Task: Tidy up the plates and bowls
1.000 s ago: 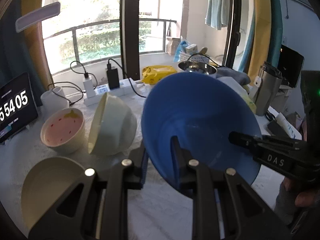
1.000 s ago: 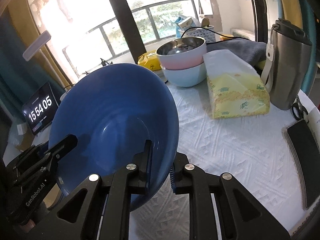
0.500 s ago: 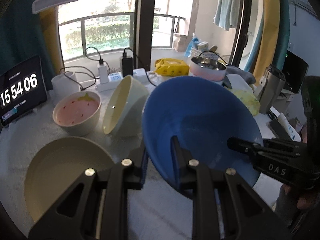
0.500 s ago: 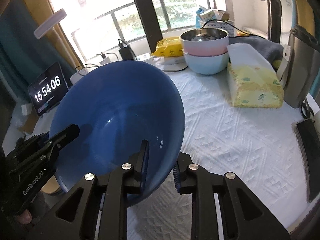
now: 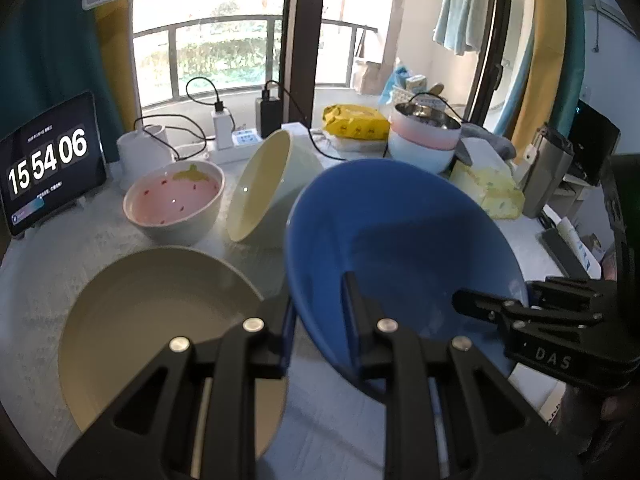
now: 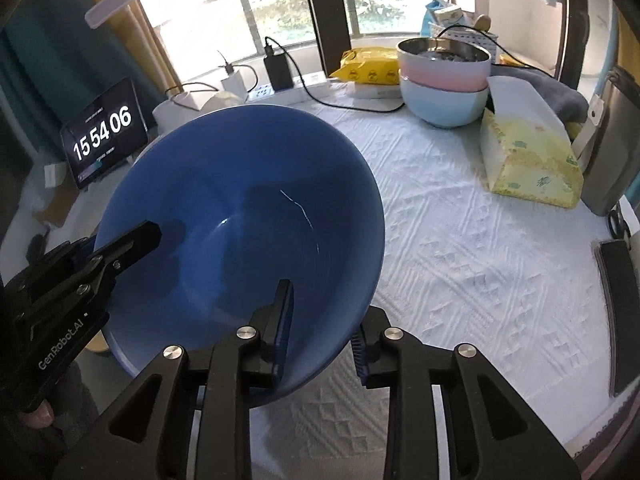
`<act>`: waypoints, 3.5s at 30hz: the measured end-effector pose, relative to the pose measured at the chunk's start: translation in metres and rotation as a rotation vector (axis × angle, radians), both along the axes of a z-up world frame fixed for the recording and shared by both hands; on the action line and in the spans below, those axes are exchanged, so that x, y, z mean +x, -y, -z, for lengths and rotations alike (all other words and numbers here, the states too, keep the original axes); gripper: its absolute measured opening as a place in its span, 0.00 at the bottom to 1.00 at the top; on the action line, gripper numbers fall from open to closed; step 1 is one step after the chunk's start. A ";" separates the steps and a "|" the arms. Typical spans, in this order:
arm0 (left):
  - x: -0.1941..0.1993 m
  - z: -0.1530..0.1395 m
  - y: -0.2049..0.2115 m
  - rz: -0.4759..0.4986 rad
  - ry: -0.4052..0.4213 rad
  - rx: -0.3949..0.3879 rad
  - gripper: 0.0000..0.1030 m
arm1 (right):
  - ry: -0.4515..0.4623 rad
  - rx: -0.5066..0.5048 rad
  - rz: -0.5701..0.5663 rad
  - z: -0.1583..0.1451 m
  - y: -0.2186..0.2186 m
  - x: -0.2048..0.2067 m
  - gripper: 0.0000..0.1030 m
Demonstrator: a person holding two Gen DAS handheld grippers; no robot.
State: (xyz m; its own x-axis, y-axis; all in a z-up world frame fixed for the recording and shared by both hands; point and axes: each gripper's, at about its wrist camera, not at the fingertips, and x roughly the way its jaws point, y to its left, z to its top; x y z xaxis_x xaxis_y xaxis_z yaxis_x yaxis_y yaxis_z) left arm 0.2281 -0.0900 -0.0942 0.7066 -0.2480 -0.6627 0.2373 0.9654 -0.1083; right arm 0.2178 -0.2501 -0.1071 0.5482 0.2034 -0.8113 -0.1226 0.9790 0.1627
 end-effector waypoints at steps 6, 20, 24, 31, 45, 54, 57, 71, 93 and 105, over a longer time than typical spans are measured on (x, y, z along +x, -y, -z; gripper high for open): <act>0.002 0.014 -0.002 -0.001 -0.041 0.017 0.21 | -0.062 -0.017 -0.007 0.015 -0.008 0.003 0.29; 0.003 0.020 -0.008 -0.005 -0.058 0.019 0.21 | -0.064 -0.022 -0.033 0.014 -0.019 0.002 0.34; 0.000 0.022 -0.008 0.008 -0.082 0.012 0.21 | -0.077 -0.029 -0.033 0.011 -0.018 0.000 0.35; -0.005 0.024 -0.006 0.030 -0.105 -0.004 0.22 | -0.084 -0.033 -0.031 0.008 -0.011 -0.007 0.35; -0.005 0.024 0.002 0.057 -0.124 0.002 0.25 | -0.078 -0.029 -0.002 0.001 -0.003 -0.008 0.37; -0.005 0.017 -0.004 0.032 -0.107 -0.005 0.34 | -0.040 -0.032 0.019 -0.010 0.004 -0.006 0.37; -0.004 0.013 -0.009 0.014 -0.101 -0.012 0.35 | -0.033 -0.034 0.027 -0.013 0.008 -0.003 0.37; 0.007 -0.016 -0.026 -0.059 -0.006 -0.013 0.37 | 0.041 -0.038 0.011 -0.041 0.005 0.012 0.37; 0.033 -0.027 -0.063 -0.196 0.067 -0.038 0.38 | 0.089 0.035 -0.127 -0.061 -0.058 0.081 0.37; 0.053 -0.018 -0.083 -0.228 0.045 -0.056 0.38 | 0.063 -0.006 -0.143 -0.043 -0.098 0.127 0.37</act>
